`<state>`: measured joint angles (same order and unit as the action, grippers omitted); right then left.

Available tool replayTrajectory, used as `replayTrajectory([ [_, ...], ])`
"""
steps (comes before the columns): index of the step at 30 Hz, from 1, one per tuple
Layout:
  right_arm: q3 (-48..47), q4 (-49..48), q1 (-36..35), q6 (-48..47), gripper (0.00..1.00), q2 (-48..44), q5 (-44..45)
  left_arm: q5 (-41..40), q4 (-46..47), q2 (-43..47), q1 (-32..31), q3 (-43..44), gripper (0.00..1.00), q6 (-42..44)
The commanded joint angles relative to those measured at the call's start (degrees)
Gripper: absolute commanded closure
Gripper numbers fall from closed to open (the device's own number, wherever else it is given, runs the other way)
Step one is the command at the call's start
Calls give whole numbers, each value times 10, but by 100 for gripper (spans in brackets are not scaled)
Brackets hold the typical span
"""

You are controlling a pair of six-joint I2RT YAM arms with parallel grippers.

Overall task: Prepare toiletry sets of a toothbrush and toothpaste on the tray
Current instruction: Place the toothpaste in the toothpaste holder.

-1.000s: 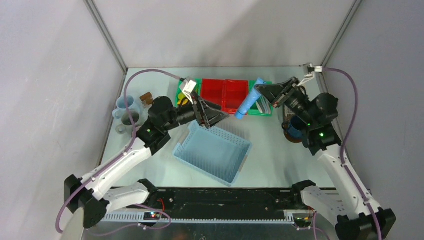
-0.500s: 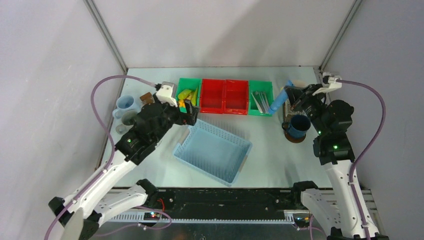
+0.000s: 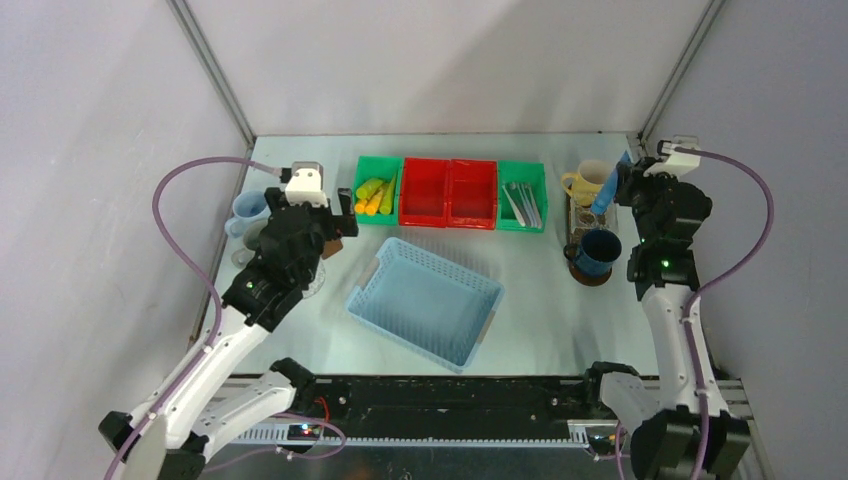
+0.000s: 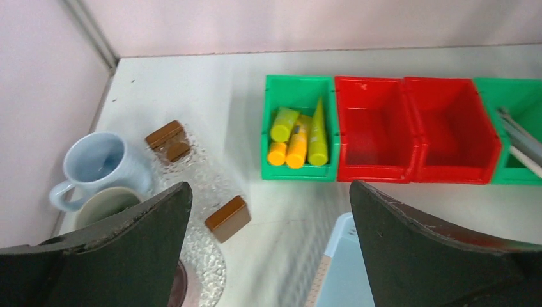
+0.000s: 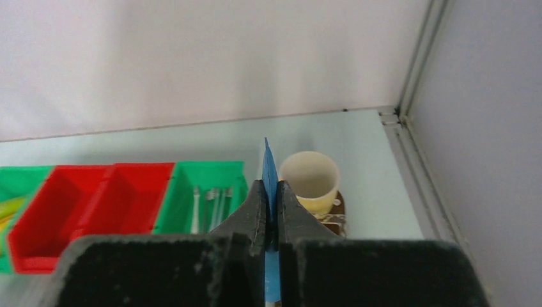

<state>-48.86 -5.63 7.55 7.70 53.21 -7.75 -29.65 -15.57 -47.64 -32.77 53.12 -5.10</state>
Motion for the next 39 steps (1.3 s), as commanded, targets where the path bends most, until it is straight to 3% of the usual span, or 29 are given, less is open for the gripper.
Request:
replayTrajectory([
  [1, 14, -149, 27, -45, 100, 37, 13, -12, 22, 13, 35, -13, 0, 20],
  [11, 87, -404, 67, -98, 100, 143, -44, -49, 42, 28, 66, -43, 0, 50],
  [39, 169, -613, 72, -56, 100, 275, -61, -50, 55, 20, 85, -58, 0, 48],
])
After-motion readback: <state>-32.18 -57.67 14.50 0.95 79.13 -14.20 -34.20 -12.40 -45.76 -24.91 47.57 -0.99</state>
